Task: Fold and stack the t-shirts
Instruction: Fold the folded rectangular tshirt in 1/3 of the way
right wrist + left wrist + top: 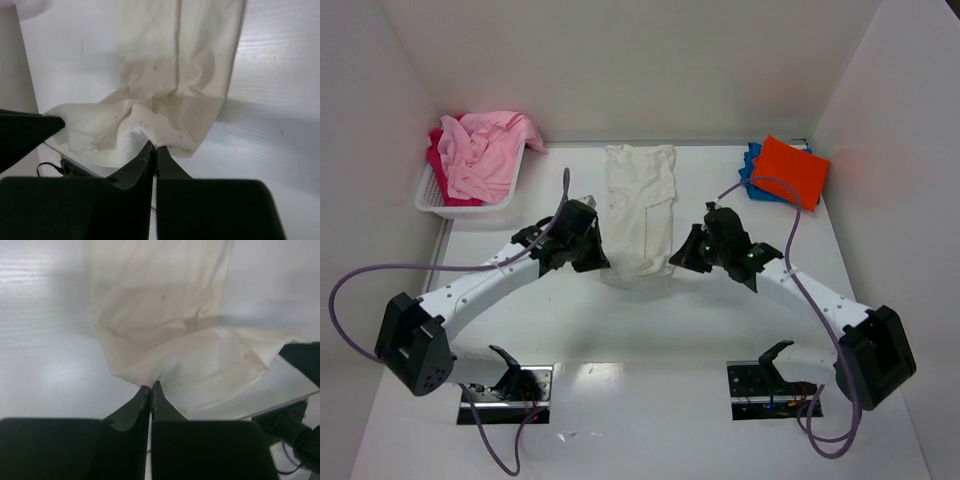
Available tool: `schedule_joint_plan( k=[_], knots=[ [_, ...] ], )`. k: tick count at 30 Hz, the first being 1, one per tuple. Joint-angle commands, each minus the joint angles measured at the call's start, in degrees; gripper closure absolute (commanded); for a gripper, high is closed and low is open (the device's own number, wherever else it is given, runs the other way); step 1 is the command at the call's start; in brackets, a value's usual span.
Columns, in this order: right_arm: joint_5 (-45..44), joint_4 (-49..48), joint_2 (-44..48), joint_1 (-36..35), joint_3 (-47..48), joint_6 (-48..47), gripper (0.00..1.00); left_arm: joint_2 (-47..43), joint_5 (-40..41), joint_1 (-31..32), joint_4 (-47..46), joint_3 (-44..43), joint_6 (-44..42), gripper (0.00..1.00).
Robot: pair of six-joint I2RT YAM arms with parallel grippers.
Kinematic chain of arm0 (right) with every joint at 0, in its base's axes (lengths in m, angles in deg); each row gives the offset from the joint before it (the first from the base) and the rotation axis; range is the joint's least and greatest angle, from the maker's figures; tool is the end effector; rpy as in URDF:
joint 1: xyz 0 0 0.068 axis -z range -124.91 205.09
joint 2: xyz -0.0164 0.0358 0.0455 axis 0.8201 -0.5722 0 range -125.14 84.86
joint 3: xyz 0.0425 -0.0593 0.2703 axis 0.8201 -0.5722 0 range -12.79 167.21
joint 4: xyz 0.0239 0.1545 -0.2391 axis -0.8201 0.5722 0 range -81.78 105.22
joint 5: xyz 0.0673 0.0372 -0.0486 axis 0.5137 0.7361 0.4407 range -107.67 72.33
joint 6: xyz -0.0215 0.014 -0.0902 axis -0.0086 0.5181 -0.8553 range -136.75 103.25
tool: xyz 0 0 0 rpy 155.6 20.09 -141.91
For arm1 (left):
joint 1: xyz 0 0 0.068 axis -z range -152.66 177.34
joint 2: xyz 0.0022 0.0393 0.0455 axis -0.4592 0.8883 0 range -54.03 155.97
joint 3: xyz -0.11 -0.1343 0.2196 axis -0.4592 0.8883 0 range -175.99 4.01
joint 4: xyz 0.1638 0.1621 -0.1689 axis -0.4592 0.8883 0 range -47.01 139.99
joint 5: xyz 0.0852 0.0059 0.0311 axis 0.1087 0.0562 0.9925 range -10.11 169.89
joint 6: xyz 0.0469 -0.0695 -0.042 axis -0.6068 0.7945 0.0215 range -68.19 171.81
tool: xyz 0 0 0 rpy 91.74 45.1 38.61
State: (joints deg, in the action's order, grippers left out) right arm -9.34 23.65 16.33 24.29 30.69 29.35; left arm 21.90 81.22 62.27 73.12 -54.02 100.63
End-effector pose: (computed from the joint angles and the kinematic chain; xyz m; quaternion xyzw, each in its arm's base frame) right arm 0.2611 0.1700 0.2034 0.0904 0.9017 0.3114 0.2861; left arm 0.2767 -0.1909 0.2327 -0.1170 0.9263 -0.2309 0.2738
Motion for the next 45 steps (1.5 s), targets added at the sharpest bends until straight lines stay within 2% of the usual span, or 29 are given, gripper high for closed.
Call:
schedule_joint_plan(
  k=[1, 5, 15, 31, 37, 41, 43, 45],
  knots=[
    [1.5, -3.0, -4.9, 1.8, 5.2, -4.6, 1.0, 3.5, 1.3, -3.2, -1.2, -4.9, -6.3, 1.0],
    [2.3, -4.4, -10.5, 4.1, 10.8, -6.4, 1.0, 8.6, 2.7, -6.4, -2.4, -9.2, -10.0, 1.0],
    [4.8, -5.0, -24.6, 10.1, 25.6, -11.2, 1.0, 22.9, -3.2, -11.8, -7.0, -21.2, -15.3, 1.0],
    [4.8, -8.5, -38.9, 13.3, 33.9, -11.3, 1.0, 43.2, -11.3, -17.2, -9.3, -38.4, -19.4, 0.99],
    [4.0, -10.2, -43.1, 13.5, 37.1, -11.8, 1.0, 46.2, -11.7, -18.0, -10.0, -39.3, -19.4, 0.82],
    [2.5, -10.9, -47.3, 14.0, 41.0, -12.0, 0.99, 48.5, -12.3, -19.9, -11.2, -41.2, -19.4, 0.66],
    [1.4, -11.7, -48.7, 14.6, 41.5, -12.2, 0.95, 49.7, -12.8, -20.4, -12.1, -42.8, -19.4, 0.57],
    [1.0, -12.4, -49.5, 15.3, 42.1, -11.6, 0.89, 51.2, -15.2, -21.0, -12.7, -44.5, -19.6, 0.52]
  ],
)
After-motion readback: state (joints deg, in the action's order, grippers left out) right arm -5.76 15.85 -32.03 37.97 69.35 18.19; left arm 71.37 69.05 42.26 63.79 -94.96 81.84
